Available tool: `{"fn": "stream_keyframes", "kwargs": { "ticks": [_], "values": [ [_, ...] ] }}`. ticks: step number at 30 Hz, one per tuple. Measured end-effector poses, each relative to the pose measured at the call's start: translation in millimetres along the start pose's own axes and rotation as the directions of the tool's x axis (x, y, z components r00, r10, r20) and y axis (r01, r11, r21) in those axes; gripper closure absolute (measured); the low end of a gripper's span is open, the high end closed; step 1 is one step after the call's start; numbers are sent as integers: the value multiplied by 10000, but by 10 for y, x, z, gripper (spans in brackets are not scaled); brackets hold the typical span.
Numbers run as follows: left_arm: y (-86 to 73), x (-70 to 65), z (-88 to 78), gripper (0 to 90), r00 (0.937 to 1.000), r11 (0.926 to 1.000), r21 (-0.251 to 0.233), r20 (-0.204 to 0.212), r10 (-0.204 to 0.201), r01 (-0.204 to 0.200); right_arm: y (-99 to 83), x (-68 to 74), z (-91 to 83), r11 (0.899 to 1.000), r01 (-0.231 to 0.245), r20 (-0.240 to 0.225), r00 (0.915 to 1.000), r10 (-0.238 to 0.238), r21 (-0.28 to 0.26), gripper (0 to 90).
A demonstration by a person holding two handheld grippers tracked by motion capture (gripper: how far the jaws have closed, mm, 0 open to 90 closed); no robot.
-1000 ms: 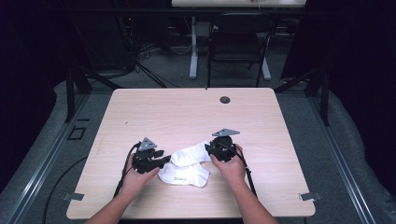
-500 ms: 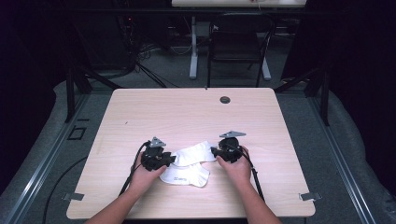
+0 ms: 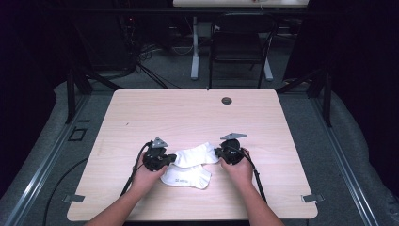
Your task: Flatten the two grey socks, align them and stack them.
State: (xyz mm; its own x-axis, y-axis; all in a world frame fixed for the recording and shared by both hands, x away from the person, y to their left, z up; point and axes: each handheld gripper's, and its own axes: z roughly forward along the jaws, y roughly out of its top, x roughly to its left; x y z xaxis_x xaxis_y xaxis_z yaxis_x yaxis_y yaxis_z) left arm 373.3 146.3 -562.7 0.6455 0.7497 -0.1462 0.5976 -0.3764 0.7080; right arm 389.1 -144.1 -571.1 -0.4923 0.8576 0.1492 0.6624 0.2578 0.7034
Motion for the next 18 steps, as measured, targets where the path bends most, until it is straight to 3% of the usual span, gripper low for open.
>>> {"fn": "stream_keyframes", "kwargs": {
  "ticks": [6,12,18],
  "values": [
    [27,75,-63,887,9997,9995,-173,41,-252,253,31,18,-84,9996,-102,-134,9999,99,-254,871],
    [77,160,-121,888,9996,9990,-416,-232,-184,174,61,74,-150,9984,-14,-267,9996,-1,-565,872],
    [55,268,-81,886,9982,9988,-412,-513,-302,280,-2,136,-27,9991,-25,-405,9992,8,-424,870]
  ]
}}
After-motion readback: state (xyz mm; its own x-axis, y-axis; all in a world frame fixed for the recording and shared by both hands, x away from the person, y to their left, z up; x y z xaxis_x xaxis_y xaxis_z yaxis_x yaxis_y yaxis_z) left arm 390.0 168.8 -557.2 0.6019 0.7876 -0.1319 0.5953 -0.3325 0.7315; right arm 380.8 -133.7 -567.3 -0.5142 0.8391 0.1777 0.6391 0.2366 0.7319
